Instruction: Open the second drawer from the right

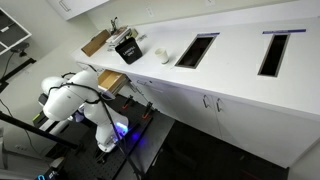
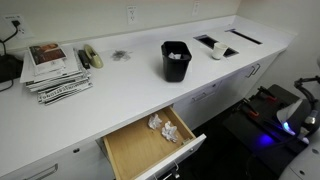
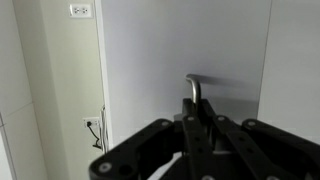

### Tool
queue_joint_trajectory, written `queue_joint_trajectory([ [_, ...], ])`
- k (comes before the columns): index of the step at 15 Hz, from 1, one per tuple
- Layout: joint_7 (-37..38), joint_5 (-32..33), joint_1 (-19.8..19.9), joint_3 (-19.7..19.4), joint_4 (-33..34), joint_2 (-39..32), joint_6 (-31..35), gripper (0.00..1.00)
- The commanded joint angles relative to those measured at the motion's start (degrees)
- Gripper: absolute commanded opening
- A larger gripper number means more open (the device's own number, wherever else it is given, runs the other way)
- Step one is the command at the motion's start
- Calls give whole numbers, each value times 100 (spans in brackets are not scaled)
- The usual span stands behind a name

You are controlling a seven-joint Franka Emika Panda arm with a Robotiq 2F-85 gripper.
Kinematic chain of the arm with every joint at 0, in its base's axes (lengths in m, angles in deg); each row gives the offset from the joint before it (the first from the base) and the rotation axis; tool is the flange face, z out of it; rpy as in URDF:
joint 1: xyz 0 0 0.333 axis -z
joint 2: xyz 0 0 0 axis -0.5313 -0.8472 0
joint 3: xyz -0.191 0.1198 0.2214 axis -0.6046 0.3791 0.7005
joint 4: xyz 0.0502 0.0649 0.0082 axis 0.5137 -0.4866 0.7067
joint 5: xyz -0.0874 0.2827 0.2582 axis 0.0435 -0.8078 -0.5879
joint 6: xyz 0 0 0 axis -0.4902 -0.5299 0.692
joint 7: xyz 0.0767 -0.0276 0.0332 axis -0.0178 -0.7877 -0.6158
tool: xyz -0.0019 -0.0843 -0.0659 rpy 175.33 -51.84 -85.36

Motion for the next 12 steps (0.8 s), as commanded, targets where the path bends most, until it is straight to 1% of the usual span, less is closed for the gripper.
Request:
queue_joint_trajectory([
  [1,-141,-308,-334,-84,305,0,-144,2],
  [4,-217,-564,-463,-151,405,1,-162,2],
  [5,-264,-629,-469,-166,450,1,-113,35],
  [6,-317,-692,-482,-181,507,1,-99,36],
  [7,-362,-706,-484,-194,568,3,-18,41],
  [9,-519,-847,-442,-140,814,10,70,56],
  [12,-1041,-1121,-404,-114,1190,25,382,81],
])
